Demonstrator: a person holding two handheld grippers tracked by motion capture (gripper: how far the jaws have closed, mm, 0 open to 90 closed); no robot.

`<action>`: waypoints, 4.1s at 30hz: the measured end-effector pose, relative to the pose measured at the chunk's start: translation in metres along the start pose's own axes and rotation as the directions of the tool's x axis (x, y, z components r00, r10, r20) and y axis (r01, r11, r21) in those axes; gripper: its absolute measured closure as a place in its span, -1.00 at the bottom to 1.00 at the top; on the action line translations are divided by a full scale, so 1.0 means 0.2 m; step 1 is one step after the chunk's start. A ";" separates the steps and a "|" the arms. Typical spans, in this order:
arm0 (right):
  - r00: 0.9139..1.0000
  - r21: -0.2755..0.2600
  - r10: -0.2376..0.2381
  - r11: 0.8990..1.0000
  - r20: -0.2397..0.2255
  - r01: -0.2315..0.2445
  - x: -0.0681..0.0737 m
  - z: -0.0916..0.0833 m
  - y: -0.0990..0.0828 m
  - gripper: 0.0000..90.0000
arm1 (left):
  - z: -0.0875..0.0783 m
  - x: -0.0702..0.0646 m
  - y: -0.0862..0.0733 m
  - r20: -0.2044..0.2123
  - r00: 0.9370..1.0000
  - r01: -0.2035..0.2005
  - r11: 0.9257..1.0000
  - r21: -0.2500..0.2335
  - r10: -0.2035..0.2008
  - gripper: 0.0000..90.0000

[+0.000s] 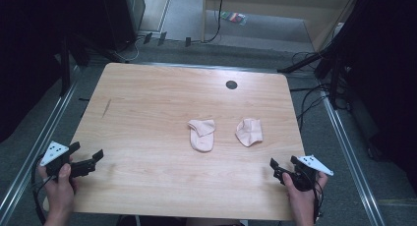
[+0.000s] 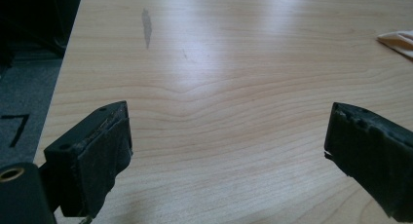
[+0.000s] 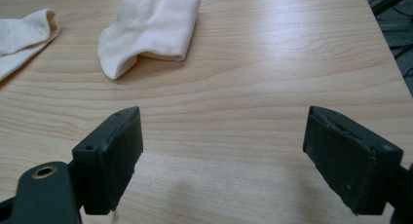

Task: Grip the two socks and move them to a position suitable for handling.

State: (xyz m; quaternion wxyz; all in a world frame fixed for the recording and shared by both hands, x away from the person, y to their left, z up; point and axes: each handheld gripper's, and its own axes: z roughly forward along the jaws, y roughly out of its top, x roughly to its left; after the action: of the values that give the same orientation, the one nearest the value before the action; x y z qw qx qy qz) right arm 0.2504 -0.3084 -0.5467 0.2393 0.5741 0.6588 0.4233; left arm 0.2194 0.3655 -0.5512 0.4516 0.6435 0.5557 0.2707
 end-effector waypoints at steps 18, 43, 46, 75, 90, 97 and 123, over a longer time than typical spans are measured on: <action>0.993 -0.045 -0.094 0.995 -0.075 0.091 0.33 0.03 0.16 -0.54 | 0.03 0.00 0.02 -0.020 1.000 0.000 1.000 -0.001 0.000 -0.92; 0.907 0.008 -0.321 0.942 -0.271 0.336 0.90 0.49 0.31 -0.25 | 0.04 0.01 0.02 -0.010 1.000 0.014 1.000 0.008 -0.014 -0.92; 0.892 0.017 -0.358 0.926 -0.277 0.377 0.95 0.56 0.31 -0.25 | 0.04 0.01 0.02 -0.010 1.000 0.014 1.000 0.009 -0.014 -0.92; 0.893 0.082 -0.402 0.901 -0.203 0.425 1.04 0.75 0.25 0.78 | 0.04 0.01 0.02 0.006 1.000 0.024 1.000 0.018 -0.024 -0.92; 0.938 -0.036 -0.244 0.969 -0.245 0.242 1.01 0.33 0.41 0.80 | 0.03 -0.14 0.08 0.082 0.995 0.053 0.999 0.009 -0.054 -0.92; 0.945 -0.039 -0.232 0.973 -0.232 0.229 1.03 0.16 0.35 0.79 | 0.03 -0.43 0.18 0.172 0.984 -0.031 0.999 -0.027 0.035 -0.92; 0.956 0.077 -0.206 0.971 -0.208 0.226 1.15 0.21 0.09 0.79 | 0.21 -0.83 0.11 0.372 0.920 -0.138 0.990 0.012 0.124 -0.92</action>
State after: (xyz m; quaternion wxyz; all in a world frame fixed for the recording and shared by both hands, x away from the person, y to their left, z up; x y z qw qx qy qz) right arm 0.2420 -0.0753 -0.5150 0.1882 0.4648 0.7585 0.4161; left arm 0.2252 0.1952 -0.5255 0.5166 0.7272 0.4215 0.1635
